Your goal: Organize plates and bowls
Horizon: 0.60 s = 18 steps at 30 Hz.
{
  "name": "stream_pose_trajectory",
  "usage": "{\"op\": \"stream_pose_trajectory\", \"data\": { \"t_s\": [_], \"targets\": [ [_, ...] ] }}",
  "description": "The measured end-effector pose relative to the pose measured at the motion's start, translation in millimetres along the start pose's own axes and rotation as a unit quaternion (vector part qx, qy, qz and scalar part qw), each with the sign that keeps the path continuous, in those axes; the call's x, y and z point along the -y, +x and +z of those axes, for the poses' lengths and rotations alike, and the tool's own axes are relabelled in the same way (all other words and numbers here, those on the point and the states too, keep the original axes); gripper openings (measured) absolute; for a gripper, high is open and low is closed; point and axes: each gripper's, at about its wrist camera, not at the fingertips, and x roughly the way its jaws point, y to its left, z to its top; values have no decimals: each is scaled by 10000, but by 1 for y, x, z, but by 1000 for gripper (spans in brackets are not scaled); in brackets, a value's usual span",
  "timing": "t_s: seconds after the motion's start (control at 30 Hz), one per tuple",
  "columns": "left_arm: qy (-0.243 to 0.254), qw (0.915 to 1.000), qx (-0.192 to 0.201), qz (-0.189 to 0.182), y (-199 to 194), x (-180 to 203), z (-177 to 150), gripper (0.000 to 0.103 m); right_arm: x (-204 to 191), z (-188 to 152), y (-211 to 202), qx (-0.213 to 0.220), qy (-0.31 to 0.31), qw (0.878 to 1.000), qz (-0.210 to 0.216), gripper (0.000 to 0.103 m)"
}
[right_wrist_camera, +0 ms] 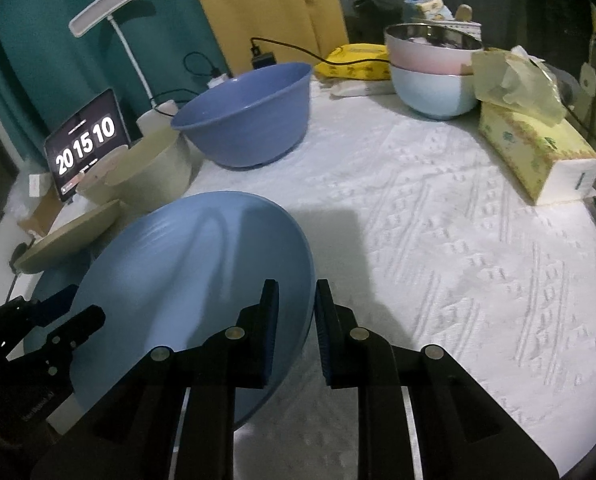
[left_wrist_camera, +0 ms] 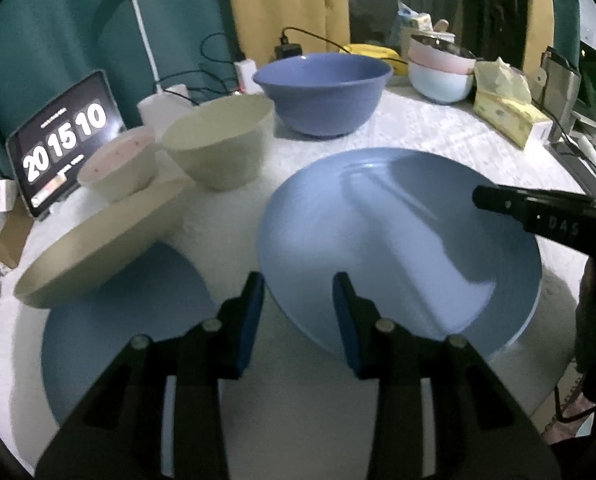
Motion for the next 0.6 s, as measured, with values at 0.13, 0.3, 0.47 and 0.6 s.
{"op": "stream_pose_trajectory", "data": {
  "t_s": [0.13, 0.3, 0.47, 0.6],
  "targets": [
    [85, 9998, -126, -104, 6, 7, -1, 37, 8, -2, -1, -16, 55, 9999, -88, 20],
    [58, 9995, -238, -194, 9, 7, -3, 37, 12, -7, 3, -85, 99, 9998, -149, 20],
    [37, 9993, -183, -317, 3, 3, -4, 38, 8, -7, 5, -107, 36, 9997, -229, 20],
    [-48, 9995, -49, -318, -6, -4, -3, 38, 4, -6, 4, -141, -10, 9995, -295, 20]
  ]
}}
